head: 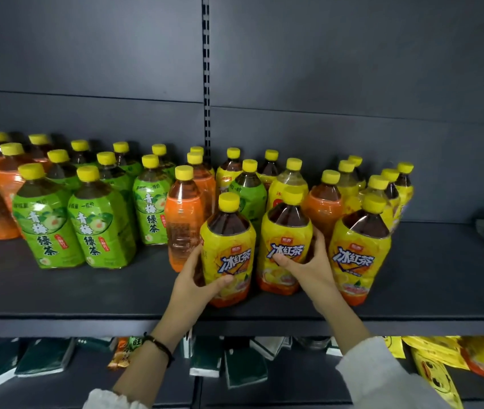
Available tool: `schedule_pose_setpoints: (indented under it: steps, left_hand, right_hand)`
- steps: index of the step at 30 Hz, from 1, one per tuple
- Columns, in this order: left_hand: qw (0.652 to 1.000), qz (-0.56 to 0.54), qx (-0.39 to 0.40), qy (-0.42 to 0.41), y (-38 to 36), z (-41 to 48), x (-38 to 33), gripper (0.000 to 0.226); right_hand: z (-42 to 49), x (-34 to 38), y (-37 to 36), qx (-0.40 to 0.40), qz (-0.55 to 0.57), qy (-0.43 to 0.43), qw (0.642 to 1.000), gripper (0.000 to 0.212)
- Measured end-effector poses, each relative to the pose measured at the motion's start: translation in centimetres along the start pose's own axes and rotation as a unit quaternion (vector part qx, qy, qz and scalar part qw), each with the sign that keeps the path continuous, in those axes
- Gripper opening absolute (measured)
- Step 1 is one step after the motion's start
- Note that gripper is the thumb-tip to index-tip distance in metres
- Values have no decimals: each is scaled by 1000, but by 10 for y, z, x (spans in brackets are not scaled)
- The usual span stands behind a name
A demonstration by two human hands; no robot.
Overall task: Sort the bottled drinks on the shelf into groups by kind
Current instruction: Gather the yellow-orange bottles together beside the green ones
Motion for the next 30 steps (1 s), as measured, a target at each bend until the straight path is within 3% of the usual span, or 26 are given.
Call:
schedule_pose_setpoints:
  steps: [4,8,15,21,24,26,27,30]
  left_hand:
    - [1000,9,1,-5,-18,10,1,90]
    - [999,20,30,-4,-38,23,1,83]
    - [998,37,53,4,-48,40,2,84]
    - [990,40,130,21,-41,45,0,80]
    - [977,115,180,4,-47,48,-11,71]
    - [959,234,148,-53,-44,49,-26,67]
    - [951,281,97,-88,-37,46,-36,70]
    - [934,231,-159,-221,2,25,-63,54]
  right_hand:
    - [2,-9,12,-12,-23,-14,1000,93]
    - [3,-12,24,-33,-38,-16,999,89]
    - [-3,-13,39,-43,-44,-12,998,100]
    - [-4,-10,37,-51,-64,3,997,99]
    - [-6,-10,37,-60,-62,4,996,104]
    - [-7,-10,37,-65,-58,4,996,114]
    - [-8,-10,38,-69,-59,4,996,117]
    - [-8,-8,35,-78,-64,15,995,106]
Point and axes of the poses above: each hand's wrist, its own z-axis towards the middle knuckle, its own y-axis out of the back of the hand, x = y × z, the point moved 6 cm from there along z, towards the middle knuckle, and after that the axes turned 7 degrees about -z, right-handed, at the moved point
